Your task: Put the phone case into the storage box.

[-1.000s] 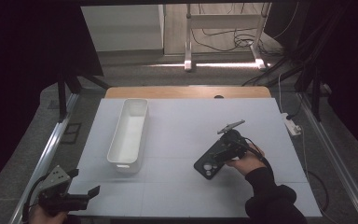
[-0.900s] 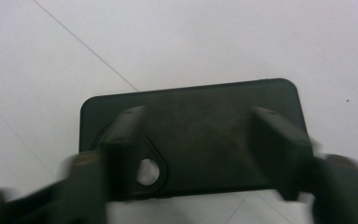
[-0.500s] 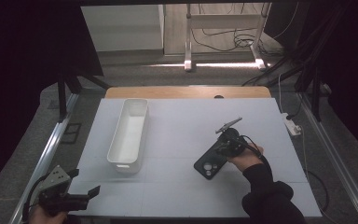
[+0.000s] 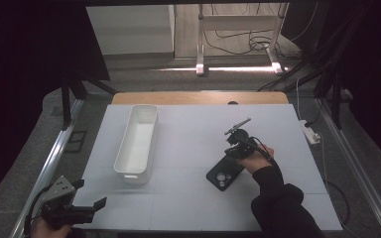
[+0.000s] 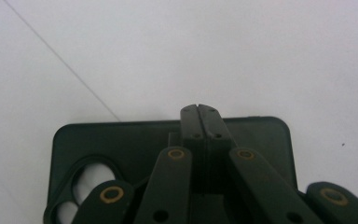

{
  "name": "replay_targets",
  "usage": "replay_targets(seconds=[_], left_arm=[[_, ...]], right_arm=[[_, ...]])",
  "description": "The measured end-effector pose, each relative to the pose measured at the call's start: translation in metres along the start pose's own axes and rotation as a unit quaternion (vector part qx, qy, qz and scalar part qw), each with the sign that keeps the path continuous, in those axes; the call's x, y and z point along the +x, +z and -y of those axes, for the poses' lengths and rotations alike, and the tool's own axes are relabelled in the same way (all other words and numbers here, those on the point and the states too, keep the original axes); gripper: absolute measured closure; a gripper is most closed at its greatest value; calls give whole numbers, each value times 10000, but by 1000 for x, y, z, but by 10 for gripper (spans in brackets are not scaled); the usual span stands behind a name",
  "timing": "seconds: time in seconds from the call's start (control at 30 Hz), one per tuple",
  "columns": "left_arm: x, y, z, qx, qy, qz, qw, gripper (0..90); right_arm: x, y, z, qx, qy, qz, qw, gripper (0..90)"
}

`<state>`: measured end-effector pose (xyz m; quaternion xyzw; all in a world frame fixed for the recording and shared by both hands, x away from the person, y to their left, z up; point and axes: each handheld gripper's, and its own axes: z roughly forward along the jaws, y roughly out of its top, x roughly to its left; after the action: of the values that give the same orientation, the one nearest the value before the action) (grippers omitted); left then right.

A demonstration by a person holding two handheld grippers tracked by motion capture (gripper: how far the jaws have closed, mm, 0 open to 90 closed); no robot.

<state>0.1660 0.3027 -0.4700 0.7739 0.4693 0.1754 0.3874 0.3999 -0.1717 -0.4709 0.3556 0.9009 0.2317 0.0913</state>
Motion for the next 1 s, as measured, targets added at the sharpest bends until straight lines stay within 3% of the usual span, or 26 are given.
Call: replay_targets(seconds=[0.27, 0.63, 1.0], left_arm=[[0, 0, 0, 15, 13, 8, 10000, 13], [0, 1, 0, 30, 22, 5, 10000, 14], [-1, 1, -1, 49, 54, 19, 10000, 15]], right_arm=[[-6, 8, -7, 52, -50, 167, 9998, 898], [-11, 19, -19, 63, -78, 150, 9998, 898], [-17, 30, -18, 160, -49, 229, 9996, 898]])
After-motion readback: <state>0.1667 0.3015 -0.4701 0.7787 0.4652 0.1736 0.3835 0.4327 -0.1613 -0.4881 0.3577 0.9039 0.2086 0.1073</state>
